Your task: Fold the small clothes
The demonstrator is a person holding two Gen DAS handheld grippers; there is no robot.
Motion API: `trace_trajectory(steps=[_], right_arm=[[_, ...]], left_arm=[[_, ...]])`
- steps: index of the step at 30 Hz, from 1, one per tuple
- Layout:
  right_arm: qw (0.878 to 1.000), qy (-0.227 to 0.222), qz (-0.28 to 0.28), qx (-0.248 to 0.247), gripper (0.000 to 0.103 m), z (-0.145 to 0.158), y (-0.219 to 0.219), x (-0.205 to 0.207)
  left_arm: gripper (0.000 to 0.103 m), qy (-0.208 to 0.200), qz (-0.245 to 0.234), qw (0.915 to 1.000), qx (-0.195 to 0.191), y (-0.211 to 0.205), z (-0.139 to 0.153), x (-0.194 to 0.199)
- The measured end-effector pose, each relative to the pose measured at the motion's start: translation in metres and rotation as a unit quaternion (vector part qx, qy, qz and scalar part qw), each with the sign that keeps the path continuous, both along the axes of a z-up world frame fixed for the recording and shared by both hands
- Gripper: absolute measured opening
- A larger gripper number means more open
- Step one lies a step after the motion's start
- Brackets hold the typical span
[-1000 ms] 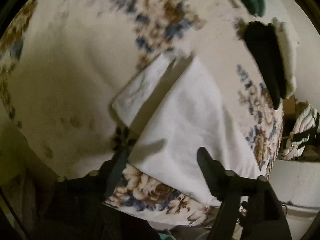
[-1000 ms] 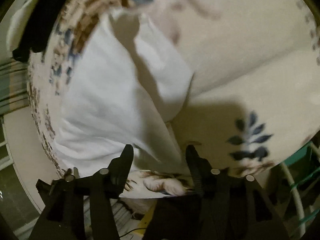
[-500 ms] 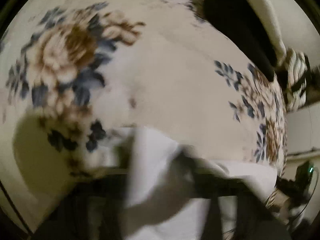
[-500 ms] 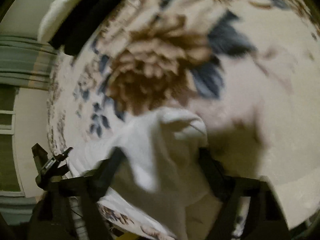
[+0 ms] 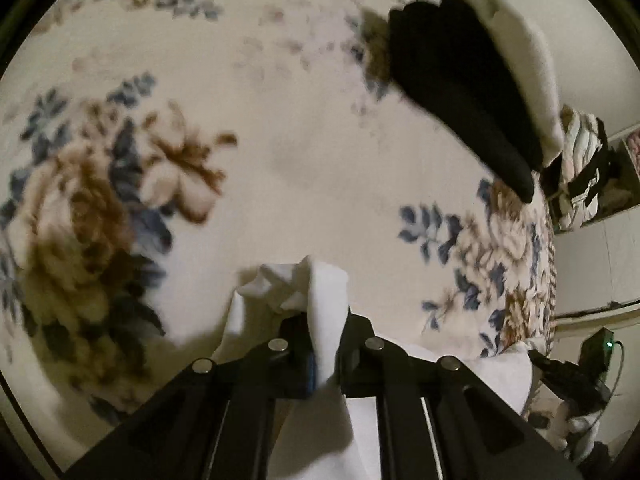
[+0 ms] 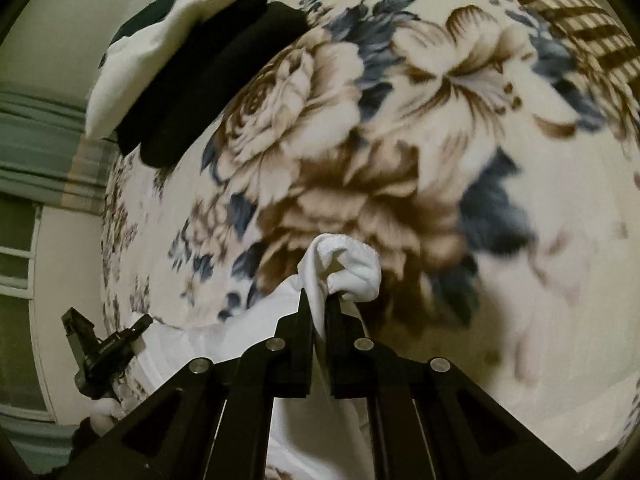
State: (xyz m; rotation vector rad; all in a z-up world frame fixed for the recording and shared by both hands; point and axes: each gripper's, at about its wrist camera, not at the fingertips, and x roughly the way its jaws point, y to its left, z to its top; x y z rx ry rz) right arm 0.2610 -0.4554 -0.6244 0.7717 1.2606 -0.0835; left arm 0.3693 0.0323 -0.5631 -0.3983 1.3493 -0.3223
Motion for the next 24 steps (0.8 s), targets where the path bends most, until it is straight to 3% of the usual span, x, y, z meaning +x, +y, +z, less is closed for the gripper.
trace_trajectory(steps=[1,2,3,4,7,8,11,13,15,16,17,19,22,24], right_arm=[[1.0,0.016,-0.003,0.005,0.006,-0.006,-0.003,-0.001],[0.999,0.031,-0.014,0.018,0.013,-0.012,-0.009,-0.005],[0.999,0.044,-0.021,0.024,0.023,-0.015,-0.012,-0.011],[0.998,0.054,-0.033,0.024,0.041,-0.014,-0.016,-0.019],[0.996,0.028,-0.061,0.054,0.044,0.001,-0.022,-0.047],[0.995,0.024,-0.066,0.068,0.048,0.005,-0.02,-0.057],[0.991,0.026,-0.061,0.113,0.048,-0.005,-0.009,-0.065],[0.991,0.04,-0.055,0.113,0.049,-0.016,0.0,-0.063],[0.991,0.041,-0.058,0.118,0.043,-0.024,0.008,-0.061],[0.992,0.035,-0.053,0.109,0.018,-0.022,0.013,-0.059],[0.994,0.03,-0.042,0.093,0.011,-0.017,0.017,-0.057],[0.997,0.021,-0.035,0.059,0.008,-0.003,0.019,-0.058],[0.998,0.034,-0.043,0.022,0.003,0.002,0.01,-0.062],[0.997,0.054,-0.04,0.033,0.003,-0.009,0.005,-0.064]], left_arm=[[0.011,0.016,0.003,0.9999,-0.004,0.004,-0.004,-0.002],[0.022,0.024,0.006,0.9997,-0.006,0.008,-0.005,-0.005],[0.026,0.032,0.016,0.9993,-0.008,0.016,-0.003,-0.01],[0.033,0.034,0.03,0.9988,-0.019,0.025,0.001,-0.016],[0.058,0.039,0.086,0.9942,-0.052,0.049,0.012,-0.037],[0.06,0.04,0.099,0.9923,-0.064,0.054,0.014,-0.042],[0.06,0.047,0.102,0.991,-0.072,0.052,0.012,-0.055],[0.058,0.052,0.091,0.9924,-0.063,0.042,0.005,-0.061],[0.028,0.044,0.068,0.9953,-0.054,0.029,0.004,-0.068],[0.01,0.038,0.051,0.9971,-0.042,0.023,0.005,-0.07],[0.009,0.023,0.037,0.9989,-0.019,0.017,0.01,-0.072],[0.007,0.006,0.03,0.9995,0.004,0.018,0.014,-0.071],[0.007,0.027,0.051,0.9983,0.013,0.035,0.001,-0.065],[0.011,0.045,0.063,0.997,-0.004,0.047,-0.001,-0.063]])
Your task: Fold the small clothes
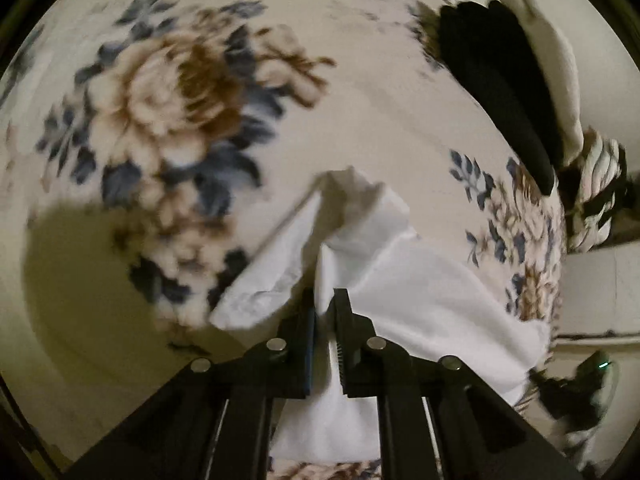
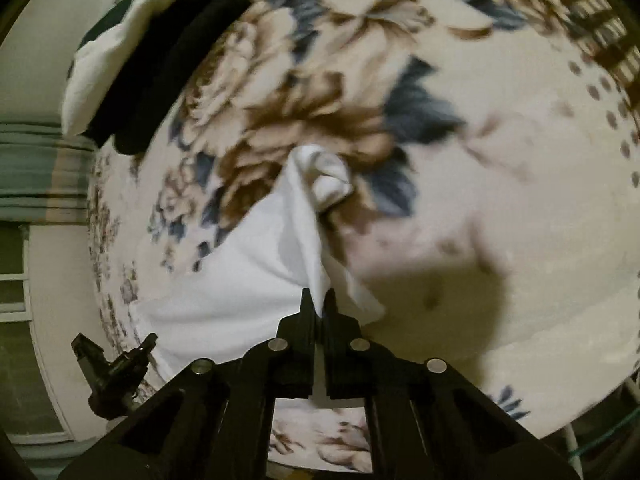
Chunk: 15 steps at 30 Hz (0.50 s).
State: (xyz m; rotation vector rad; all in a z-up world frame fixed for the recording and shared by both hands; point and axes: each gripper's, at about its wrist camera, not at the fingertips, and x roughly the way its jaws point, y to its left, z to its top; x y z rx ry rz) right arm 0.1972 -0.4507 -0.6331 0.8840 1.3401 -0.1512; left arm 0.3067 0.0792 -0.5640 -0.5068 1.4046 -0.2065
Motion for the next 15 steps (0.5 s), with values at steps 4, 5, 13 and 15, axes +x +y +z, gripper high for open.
trace_trajectory(steps=[4,5,13,15], right_arm=[[0.999,0.009,0.029,0.026,0.008,0.001,0.002,0.007],[0.999,0.0,0.035,0.02,0.017,0.011,0.0,0.009],[0.993,-0.014,0.104,-0.06,0.073,0.009,0.003,0.057],[0.993,0.006,0.11,-0.04,0.073,-0.007,0.004,0.063]], left_arm=[[0.046,-0.008,0.005,0.9997,-0.024,0.01,0.027,0.0],[0.061,-0.018,0.005,0.9994,-0.031,0.011,0.034,0.0],[0.068,-0.024,-0.051,0.9982,-0.021,-0.02,0.014,0.03],[0.068,0.005,-0.071,0.9969,-0.033,-0.03,-0.006,0.032]])
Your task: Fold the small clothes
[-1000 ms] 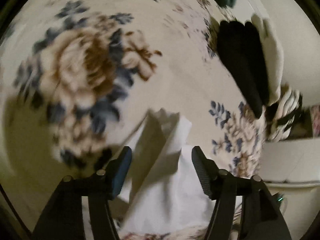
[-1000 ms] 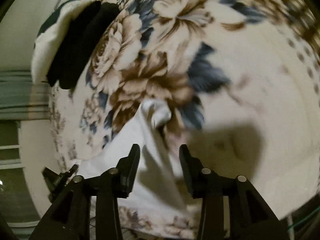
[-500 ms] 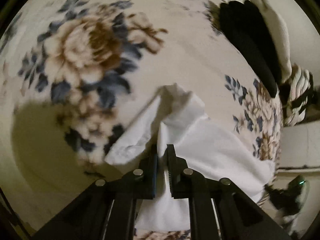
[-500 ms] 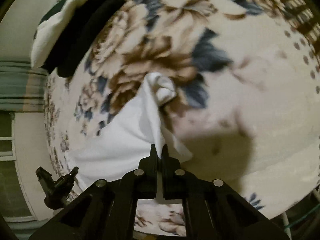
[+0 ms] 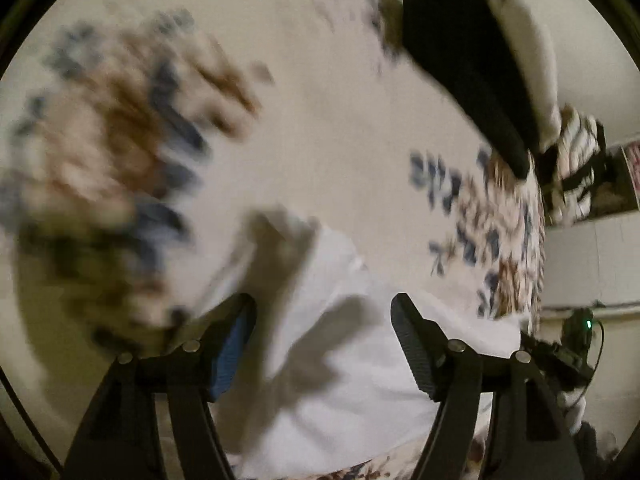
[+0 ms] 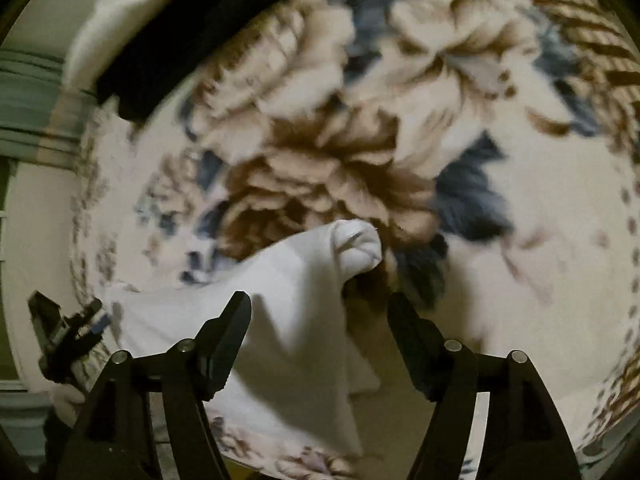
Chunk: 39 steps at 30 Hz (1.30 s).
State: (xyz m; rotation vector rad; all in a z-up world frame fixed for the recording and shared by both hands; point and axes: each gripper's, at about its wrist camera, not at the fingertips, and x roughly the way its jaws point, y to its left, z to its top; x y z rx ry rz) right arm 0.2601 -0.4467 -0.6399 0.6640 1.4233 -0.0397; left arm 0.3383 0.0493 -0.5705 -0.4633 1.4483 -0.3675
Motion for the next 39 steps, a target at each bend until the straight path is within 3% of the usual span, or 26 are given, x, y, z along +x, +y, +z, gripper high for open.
trace_trajectory(steps=[3,5,6,8,9,10,12,14,16,17,18,20,21,24,26,28,34,36,37,39], right_arm=[[1.0,-0.015,0.001,0.026,0.066,-0.007,0.003,-0.002],[0.998,-0.024,-0.014,0.055,0.021,-0.008,0.001,-0.006],[0.997,-0.027,-0.027,0.064,0.017,-0.008,-0.001,-0.008],[0.992,-0.036,-0.062,0.104,0.01,-0.011,-0.009,-0.014],[0.987,-0.034,-0.083,0.129,0.009,-0.014,-0.014,-0.018],[0.981,-0.031,-0.107,0.158,0.009,-0.02,-0.02,-0.022],[0.961,-0.019,-0.166,0.219,0.009,-0.035,-0.036,-0.033],[0.949,-0.001,-0.2,0.245,0.009,-0.049,-0.045,-0.04],[0.959,0.006,-0.185,0.215,0.014,-0.045,-0.046,-0.04],[0.97,0.008,-0.161,0.184,0.03,-0.034,-0.044,-0.038],[0.974,0.007,-0.151,0.17,0.038,-0.028,-0.042,-0.038],[0.981,-0.012,-0.128,0.146,0.062,-0.01,-0.04,-0.042],[0.984,-0.019,-0.117,0.135,0.064,-0.002,-0.039,-0.046],[0.988,-0.031,-0.085,0.126,0.073,0.007,-0.03,-0.059],[0.988,-0.036,-0.067,0.137,0.085,0.001,-0.021,-0.068],[0.988,-0.038,-0.05,0.144,0.09,-0.01,-0.013,-0.067],[0.99,-0.058,-0.005,0.131,0.092,-0.034,0.019,-0.051],[0.985,-0.082,-0.004,0.148,0.086,-0.031,0.03,-0.046],[0.986,-0.083,-0.004,0.145,0.076,-0.032,0.035,-0.043],[0.987,-0.077,-0.002,0.141,0.053,-0.038,0.043,-0.041]], left_arm=[[0.056,-0.022,-0.023,0.9989,-0.034,-0.021,0.007,-0.008],[0.018,-0.024,-0.023,0.996,-0.083,-0.028,0.017,-0.014],[0.019,-0.015,-0.005,0.9915,-0.129,-0.026,0.018,-0.015],[0.015,0.016,0.058,0.9752,-0.213,-0.01,0.009,-0.018],[0.015,0.045,0.109,0.9594,-0.256,0.005,-0.006,-0.021],[0.015,0.062,0.136,0.9516,-0.268,0.016,-0.017,-0.023],[0.015,0.077,0.176,0.9545,-0.228,0.04,-0.038,-0.026],[0.017,0.093,0.187,0.9501,-0.232,0.05,-0.048,-0.026],[0.02,0.09,0.177,0.9547,-0.222,0.051,-0.04,-0.025],[0.025,0.084,0.165,0.9601,-0.21,0.049,-0.033,-0.023],[0.03,0.075,0.148,0.9676,-0.19,0.045,-0.023,-0.022],[0.075,0.059,0.127,0.9755,-0.17,0.041,-0.009,-0.023],[0.08,0.046,0.113,0.982,-0.144,0.039,-0.001,-0.024],[0.081,0.019,0.065,0.9925,-0.101,0.033,0.007,-0.033],[0.081,0.015,0.03,0.9955,-0.089,0.021,-0.003,-0.034],[0.081,0.019,0.008,0.9961,-0.085,0.014,-0.013,-0.038],[0.081,-0.016,-0.023,0.9975,-0.065,-0.02,-0.012,-0.044],[0.081,-0.034,-0.027,0.9971,-0.063,-0.023,-0.008,-0.048],[0.073,-0.04,-0.026,0.9967,-0.065,-0.025,-0.008,-0.047],[0.048,-0.044,-0.021,0.9958,-0.078,-0.021,-0.009,-0.047]])
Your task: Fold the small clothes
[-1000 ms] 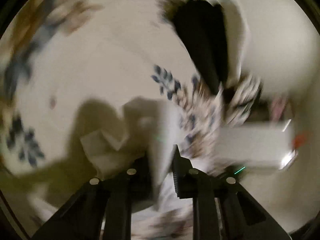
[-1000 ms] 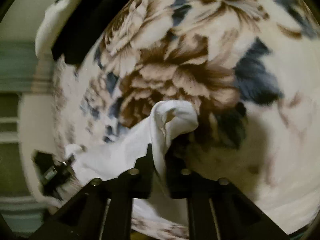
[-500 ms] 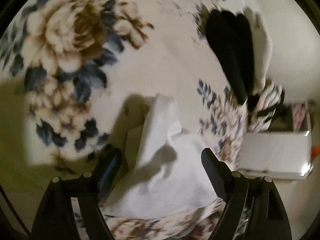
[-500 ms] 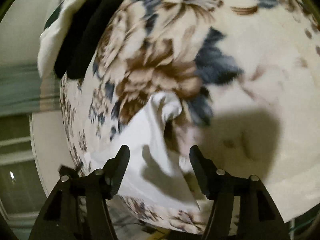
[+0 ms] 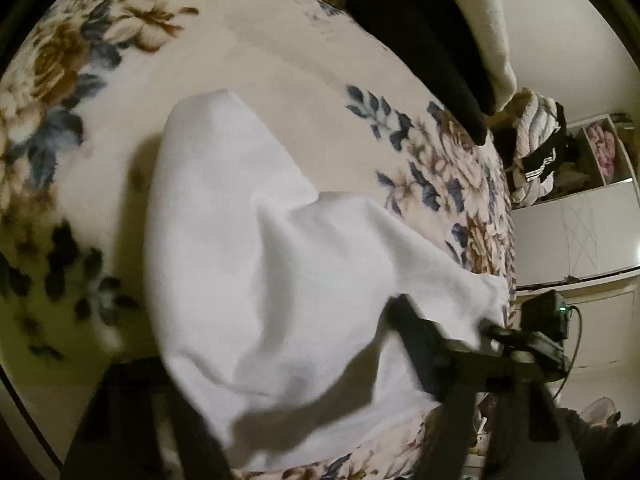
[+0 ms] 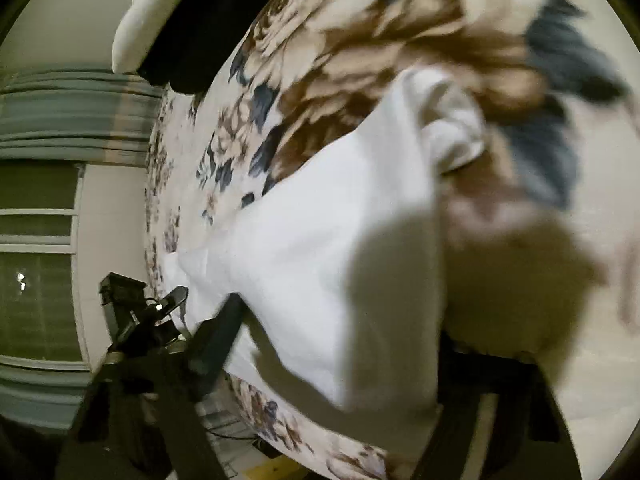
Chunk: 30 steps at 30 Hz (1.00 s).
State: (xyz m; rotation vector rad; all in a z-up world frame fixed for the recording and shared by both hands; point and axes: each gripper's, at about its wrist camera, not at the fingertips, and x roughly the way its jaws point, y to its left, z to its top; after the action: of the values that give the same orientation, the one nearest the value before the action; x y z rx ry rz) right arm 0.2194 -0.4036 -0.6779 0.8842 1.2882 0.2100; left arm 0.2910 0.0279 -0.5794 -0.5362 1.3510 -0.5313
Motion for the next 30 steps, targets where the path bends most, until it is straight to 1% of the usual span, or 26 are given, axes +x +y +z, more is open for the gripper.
trace_trajectory(steps=[1,2,4,8,11,14,17,20,22,23,26,27,29,30], right_arm=[[1.0,0.005,-0.007,0.002,0.036,-0.004,0.003,0.002],[1.0,0.006,-0.016,0.007,0.029,-0.005,0.004,0.003],[1.0,0.0,-0.015,-0.005,0.023,0.004,0.007,0.004],[1.0,-0.006,-0.018,-0.018,0.019,0.029,0.013,0.005],[0.999,-0.015,-0.021,-0.022,0.019,0.057,0.015,0.007],[0.999,-0.031,-0.027,-0.024,0.019,0.094,0.014,0.016],[0.998,-0.05,-0.034,-0.026,0.019,0.138,0.013,0.033],[0.996,-0.074,-0.037,-0.03,0.019,0.189,0.012,0.062],[0.995,-0.09,-0.043,-0.03,0.019,0.215,0.01,0.082],[0.993,-0.103,-0.045,-0.039,0.019,0.235,0.007,0.099],[0.99,-0.12,-0.059,-0.036,0.019,0.268,-0.006,0.144],[0.989,-0.125,-0.063,-0.036,0.019,0.277,-0.011,0.161],[0.987,-0.137,-0.072,-0.041,0.019,0.294,-0.023,0.201],[0.986,-0.14,-0.076,-0.038,0.019,0.3,-0.029,0.223]], left_arm=[[0.032,0.001,0.004,0.9999,-0.01,0.004,-0.001,0.001],[0.028,0.001,0.007,0.9998,-0.018,0.004,0.001,0.001],[0.022,-0.006,0.003,0.9997,-0.022,-0.002,0.008,0.002],[0.02,-0.02,-0.007,0.9994,-0.026,-0.011,0.034,0.002],[0.02,-0.036,-0.01,0.9985,-0.04,-0.017,0.068,0.009],[0.02,-0.048,-0.003,0.997,-0.06,-0.016,0.097,0.022],[0.02,-0.067,-0.005,0.995,-0.074,-0.013,0.135,0.047],[0.02,-0.088,-0.009,0.9929,-0.079,-0.016,0.171,0.085],[0.02,-0.1,-0.013,0.9913,-0.084,-0.024,0.195,0.12],[0.02,-0.108,-0.016,0.9903,-0.086,-0.031,0.211,0.14],[0.02,-0.131,-0.024,0.988,-0.078,-0.054,0.242,0.192],[0.02,-0.134,-0.025,0.9874,-0.08,-0.064,0.252,0.218],[0.021,-0.134,-0.024,0.9878,-0.075,-0.076,0.259,0.255],[0.021,-0.135,-0.021,0.988,-0.072,-0.083,0.263,0.281]])
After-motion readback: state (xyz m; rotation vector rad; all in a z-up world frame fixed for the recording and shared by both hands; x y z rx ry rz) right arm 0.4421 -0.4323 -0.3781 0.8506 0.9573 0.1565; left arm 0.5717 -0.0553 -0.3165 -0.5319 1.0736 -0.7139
